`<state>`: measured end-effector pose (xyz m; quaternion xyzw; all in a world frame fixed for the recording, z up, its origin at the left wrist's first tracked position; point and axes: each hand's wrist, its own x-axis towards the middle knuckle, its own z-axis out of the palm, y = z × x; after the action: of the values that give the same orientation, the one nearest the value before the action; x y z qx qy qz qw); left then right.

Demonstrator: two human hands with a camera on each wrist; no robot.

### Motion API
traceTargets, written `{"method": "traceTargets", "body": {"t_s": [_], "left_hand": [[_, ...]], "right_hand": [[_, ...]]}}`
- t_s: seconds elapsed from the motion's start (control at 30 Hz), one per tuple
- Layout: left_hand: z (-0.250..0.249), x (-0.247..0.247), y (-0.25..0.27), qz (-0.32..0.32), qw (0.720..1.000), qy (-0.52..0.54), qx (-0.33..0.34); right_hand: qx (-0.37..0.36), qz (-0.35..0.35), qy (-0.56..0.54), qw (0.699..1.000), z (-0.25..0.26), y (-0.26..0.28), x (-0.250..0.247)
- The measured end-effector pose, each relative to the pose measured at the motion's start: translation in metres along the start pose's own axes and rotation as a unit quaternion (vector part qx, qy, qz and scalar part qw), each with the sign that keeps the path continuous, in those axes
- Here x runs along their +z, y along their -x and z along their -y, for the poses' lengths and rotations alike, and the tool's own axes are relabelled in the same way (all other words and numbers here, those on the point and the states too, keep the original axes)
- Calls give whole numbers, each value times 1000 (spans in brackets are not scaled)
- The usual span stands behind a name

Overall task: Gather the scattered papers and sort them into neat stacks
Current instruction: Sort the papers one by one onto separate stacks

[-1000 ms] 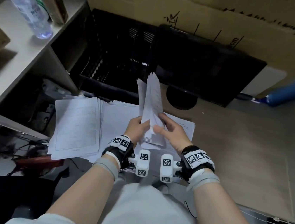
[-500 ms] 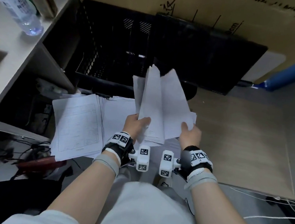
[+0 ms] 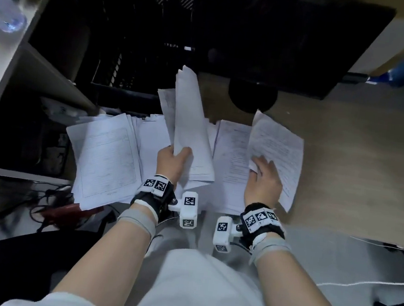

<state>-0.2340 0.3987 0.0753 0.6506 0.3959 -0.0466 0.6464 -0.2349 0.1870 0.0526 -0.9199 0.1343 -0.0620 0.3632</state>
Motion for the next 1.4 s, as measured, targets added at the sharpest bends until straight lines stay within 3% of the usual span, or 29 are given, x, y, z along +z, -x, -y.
{"method": "traceTargets", "body": {"t_s": [0.2, 0.33, 0.5, 0.67, 0.77, 0.87, 0.93, 1.0, 1.13, 1.4], "left_hand": [[5, -14, 1, -7, 998, -50, 24], [10, -15, 2, -7, 999, -46, 19], [8, -8, 5, -6, 999, -31, 16], [4, 4, 11, 21, 1000, -16, 10], [5, 12, 11, 38, 999, -18, 8], [4, 21, 13, 62, 998, -22, 10], [2, 27, 16, 80, 996, -32, 13], [1, 33, 18, 109, 993, -47, 24], [-21, 45, 26, 112, 992, -42, 29], [-37, 52, 27, 124, 989, -59, 57]], "right_hand": [[19, 187, 69, 980, -24, 30, 53], [18, 241, 72, 968, -24, 35, 57], [-9, 382, 77, 921, -28, 26, 46], [72, 293, 3, 953, -23, 12, 30], [159, 273, -11, 949, -30, 6, 22], [196, 257, -126, 938, -20, 3, 10], [184, 265, -217, 921, -3, -2, 1], [153, 321, -285, 890, 20, -8, -8], [10, 426, -184, 886, 47, -27, -16], [-11, 406, -196, 892, 68, -53, -31]]}}
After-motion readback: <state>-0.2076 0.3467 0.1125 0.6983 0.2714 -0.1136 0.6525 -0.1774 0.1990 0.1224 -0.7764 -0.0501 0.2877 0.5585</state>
